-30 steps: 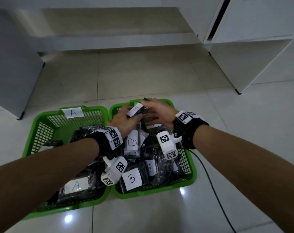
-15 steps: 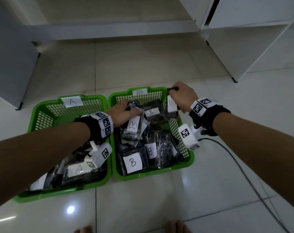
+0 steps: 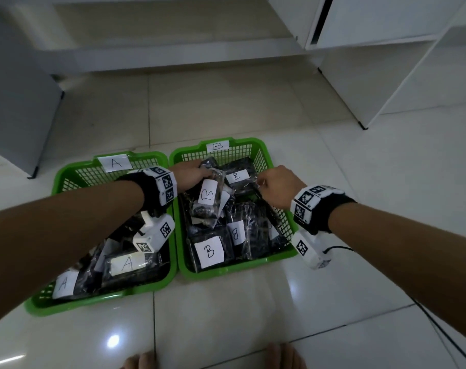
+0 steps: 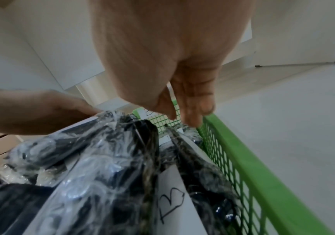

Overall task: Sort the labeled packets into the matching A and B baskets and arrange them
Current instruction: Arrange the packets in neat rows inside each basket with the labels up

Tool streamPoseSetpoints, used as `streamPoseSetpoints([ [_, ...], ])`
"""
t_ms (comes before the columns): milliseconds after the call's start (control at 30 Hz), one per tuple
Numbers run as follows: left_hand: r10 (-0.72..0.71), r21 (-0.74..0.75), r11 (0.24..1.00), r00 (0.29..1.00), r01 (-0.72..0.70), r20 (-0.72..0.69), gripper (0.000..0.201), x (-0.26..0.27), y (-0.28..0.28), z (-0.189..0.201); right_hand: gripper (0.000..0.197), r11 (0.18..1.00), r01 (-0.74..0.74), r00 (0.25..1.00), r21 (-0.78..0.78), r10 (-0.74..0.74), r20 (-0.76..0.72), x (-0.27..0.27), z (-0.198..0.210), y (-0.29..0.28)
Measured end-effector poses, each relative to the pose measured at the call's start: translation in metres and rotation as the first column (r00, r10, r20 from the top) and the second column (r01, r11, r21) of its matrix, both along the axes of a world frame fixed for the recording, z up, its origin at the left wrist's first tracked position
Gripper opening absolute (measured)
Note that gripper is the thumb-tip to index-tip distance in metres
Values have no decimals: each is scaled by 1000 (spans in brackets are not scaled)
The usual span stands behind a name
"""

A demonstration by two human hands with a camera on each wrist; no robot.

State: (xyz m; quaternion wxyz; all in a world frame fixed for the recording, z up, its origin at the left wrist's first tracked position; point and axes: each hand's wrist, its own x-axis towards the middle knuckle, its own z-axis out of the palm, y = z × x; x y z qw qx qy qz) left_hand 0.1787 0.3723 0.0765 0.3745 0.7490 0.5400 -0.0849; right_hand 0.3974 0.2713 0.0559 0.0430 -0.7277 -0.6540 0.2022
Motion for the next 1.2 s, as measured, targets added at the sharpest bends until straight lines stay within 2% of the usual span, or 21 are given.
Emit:
streamPoseSetpoints([
  [67, 39, 30, 999, 998, -40, 51, 45, -1, 4, -1, 24, 988, -24, 995, 154, 38, -88, -4, 3, -1],
  [133, 81, 27, 996, 992, -84, 94, 43, -5, 9, -1, 24, 977, -23, 977, 214, 67, -200, -15, 7, 0],
  [200, 126, 17, 991, 980, -130, 153, 43, -11, 12, -2, 43, 993, 38, 954, 110, -3, -300, -28, 8, 7],
  [267, 174, -1, 984, 960, -178, 218, 42, -15, 14, -3, 66, 995, 64, 944, -74, -84, -320, -42, 9, 15],
  [367, 184, -26, 983, 955, -183, 231, 38, -14, 14, -1, 75, 976, 56, 953, -211, -115, -280, -55, 7, 22],
  [467, 118, -54, 992, 978, -110, 174, 61, -15, 11, 3, 65, 966, 99, 922, -241, -180, -344, -56, 5, 25],
  [533, 83, -69, 995, 989, -75, 122, 75, -21, 9, 3, 54, 952, 151, 848, -265, -262, -460, -52, 4, 26],
  [567, 53, -89, 995, 993, -44, 103, 79, -23, 8, 2, 53, 949, 170, 814, -267, -288, -505, -49, 3, 27],
  [633, 26, -122, 992, 996, -15, 90, 86, -27, 9, -3, 53, 954, 184, 797, -237, -286, -532, -45, 5, 27],
  [667, 34, -127, 992, 994, -20, 106, 87, -28, 9, -3, 57, 957, 185, 810, -222, -277, -517, -44, 5, 27],
  [733, 52, -123, 992, 989, -35, 141, 88, -30, 13, -5, 83, 952, 169, 847, -256, -273, -456, -47, 2, 27],
  [800, 51, -131, 991, 986, -30, 157, 85, -30, 14, -3, 107, 940, 145, 829, -309, -285, -481, -53, -5, 28],
  [833, 52, -146, 989, 984, -27, 168, 77, -29, 13, -2, 109, 938, 145, 806, -314, -296, -513, -55, -8, 28],
  [867, 72, -175, 984, 978, -37, 198, 60, -28, 12, -2, 101, 937, 143, 772, -318, -307, -556, -55, -7, 29],
  [933, 219, -293, 947, 935, -134, 280, 23, -22, 7, 0, 72, 929, 119, 669, -351, -336, -663, -54, 4, 28],
  [967, 281, -328, 928, 910, -177, 305, 16, -19, 4, -1, 60, 921, 110, 613, -375, -360, -703, -51, 9, 27],
  [1033, 306, -336, 921, 899, -197, 314, 18, -15, 3, -5, 50, 908, 133, 552, -397, -401, -732, -44, 14, 26],
  [1133, 311, -332, 921, 897, -203, 315, 18, -13, 4, -6, 47, 886, 171, 443, -431, -460, -770, -34, 10, 26],
  [1200, 249, -293, 942, 929, -166, 275, 15, -14, 7, -11, 46, 867, 178, 368, -465, -497, -786, -29, 11, 26],
])
